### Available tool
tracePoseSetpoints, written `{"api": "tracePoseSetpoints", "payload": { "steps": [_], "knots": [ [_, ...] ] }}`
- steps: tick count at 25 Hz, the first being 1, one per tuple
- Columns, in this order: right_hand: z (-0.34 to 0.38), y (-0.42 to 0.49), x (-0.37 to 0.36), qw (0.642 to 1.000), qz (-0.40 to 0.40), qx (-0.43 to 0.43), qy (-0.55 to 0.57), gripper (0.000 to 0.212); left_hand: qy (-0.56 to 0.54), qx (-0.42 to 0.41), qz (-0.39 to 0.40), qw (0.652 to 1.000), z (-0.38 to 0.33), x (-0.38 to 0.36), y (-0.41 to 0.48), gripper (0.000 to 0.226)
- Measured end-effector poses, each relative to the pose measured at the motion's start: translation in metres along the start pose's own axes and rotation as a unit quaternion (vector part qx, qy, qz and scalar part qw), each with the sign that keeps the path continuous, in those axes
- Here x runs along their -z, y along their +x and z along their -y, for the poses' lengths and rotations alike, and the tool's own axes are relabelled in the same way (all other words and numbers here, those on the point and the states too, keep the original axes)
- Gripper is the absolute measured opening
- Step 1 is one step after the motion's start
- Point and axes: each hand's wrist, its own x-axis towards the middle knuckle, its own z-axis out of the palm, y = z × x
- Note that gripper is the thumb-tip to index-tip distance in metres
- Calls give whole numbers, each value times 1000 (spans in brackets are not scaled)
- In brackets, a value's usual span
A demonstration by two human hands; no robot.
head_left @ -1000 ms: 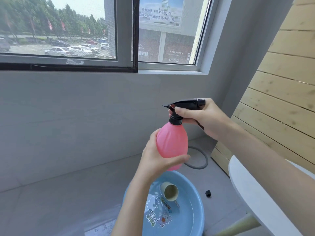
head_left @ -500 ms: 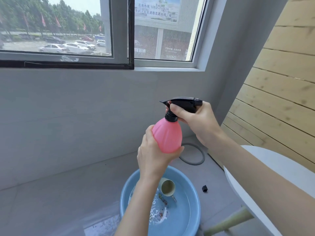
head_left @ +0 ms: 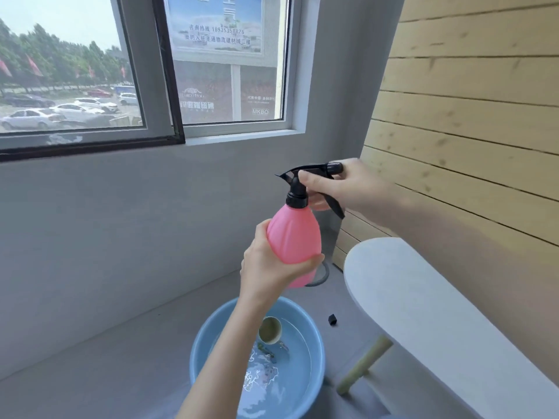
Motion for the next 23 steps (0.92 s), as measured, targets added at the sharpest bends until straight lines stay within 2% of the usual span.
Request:
{"api": "tracePoseSetpoints", "payload": {
  "steps": [2, 7, 10, 16, 19, 23],
  "knots": [
    [5, -23, 31, 997, -35, -5, -62, 32, 4, -26, 34, 999, -18, -13, -3, 99],
    [13, -92, 102, 996, -64, -66, 8, 47, -57, -61, 171, 982, -61, -68, -19, 92],
    [5, -127, 135, 987, -99, -115, 55, 39, -56, -81, 250, 963, -78, -104, -30, 87],
    [-17, -211, 198, 948, -252, -176, 83, 27, -57, -137, 379, 913, -121, -198, -64, 91],
    [-27, -243, 220, 927, -305, -197, 93, 26, -63, -154, 421, 891, -137, -237, -78, 95],
    [-54, -281, 248, 894, -375, -216, 118, 24, -79, -168, 467, 864, -147, -296, -103, 88]
  ]
}}
